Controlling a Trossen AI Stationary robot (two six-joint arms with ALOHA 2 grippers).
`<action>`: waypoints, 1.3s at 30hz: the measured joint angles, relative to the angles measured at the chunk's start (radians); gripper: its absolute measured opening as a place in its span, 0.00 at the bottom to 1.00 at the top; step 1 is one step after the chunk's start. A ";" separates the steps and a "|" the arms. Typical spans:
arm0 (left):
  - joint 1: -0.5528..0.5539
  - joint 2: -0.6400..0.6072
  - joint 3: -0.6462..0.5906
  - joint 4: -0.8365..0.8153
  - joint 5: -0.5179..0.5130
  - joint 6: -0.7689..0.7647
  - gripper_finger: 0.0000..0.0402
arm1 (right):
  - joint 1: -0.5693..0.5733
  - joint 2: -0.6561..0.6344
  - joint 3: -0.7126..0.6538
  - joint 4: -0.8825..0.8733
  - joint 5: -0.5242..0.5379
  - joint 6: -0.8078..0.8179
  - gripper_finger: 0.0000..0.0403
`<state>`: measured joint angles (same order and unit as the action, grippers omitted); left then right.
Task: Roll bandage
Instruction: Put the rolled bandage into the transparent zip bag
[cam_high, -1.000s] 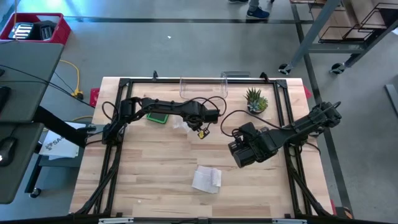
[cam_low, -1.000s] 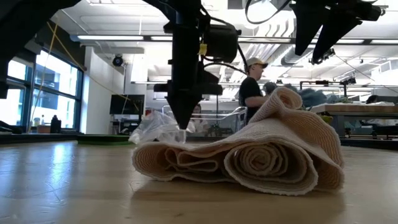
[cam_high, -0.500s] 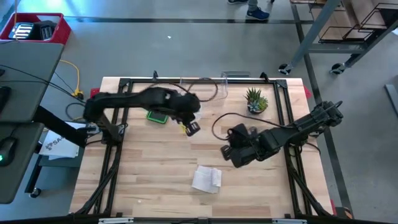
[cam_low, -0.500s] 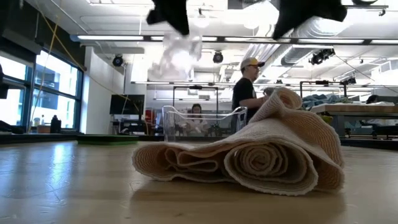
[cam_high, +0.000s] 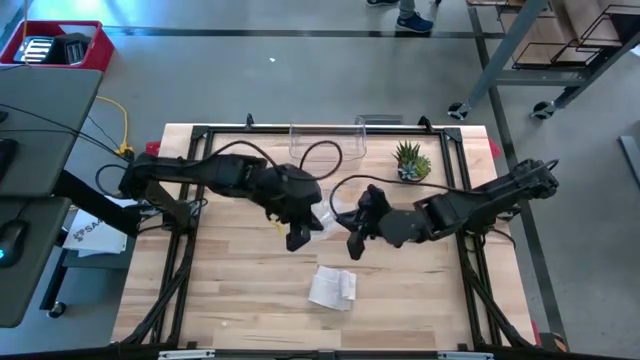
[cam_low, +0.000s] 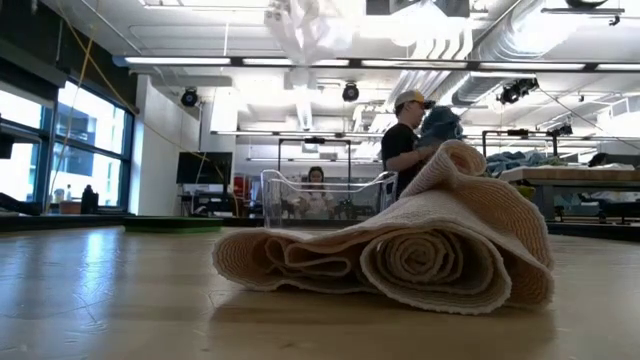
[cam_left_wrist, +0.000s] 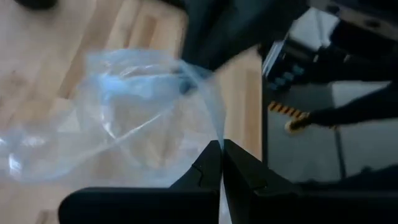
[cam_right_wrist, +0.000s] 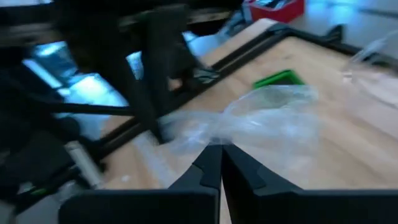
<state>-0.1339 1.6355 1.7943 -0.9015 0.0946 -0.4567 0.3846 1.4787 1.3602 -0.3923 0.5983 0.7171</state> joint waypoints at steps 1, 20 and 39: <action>-0.004 -0.002 0.000 0.020 0.000 -0.014 0.00 | -0.001 -0.006 0.000 0.008 -0.027 -0.001 0.00; 0.041 -0.065 0.000 0.090 0.084 -0.206 0.00 | 0.022 -0.028 0.001 -0.272 -0.150 0.248 0.00; -0.023 -0.083 0.001 -0.054 0.278 -0.009 0.00 | 0.033 -0.133 0.000 -0.084 -0.113 0.174 0.00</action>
<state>-0.1566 1.5520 1.7954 -0.9550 0.3725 -0.4656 0.4180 1.3453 1.3602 -0.4763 0.4857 0.8907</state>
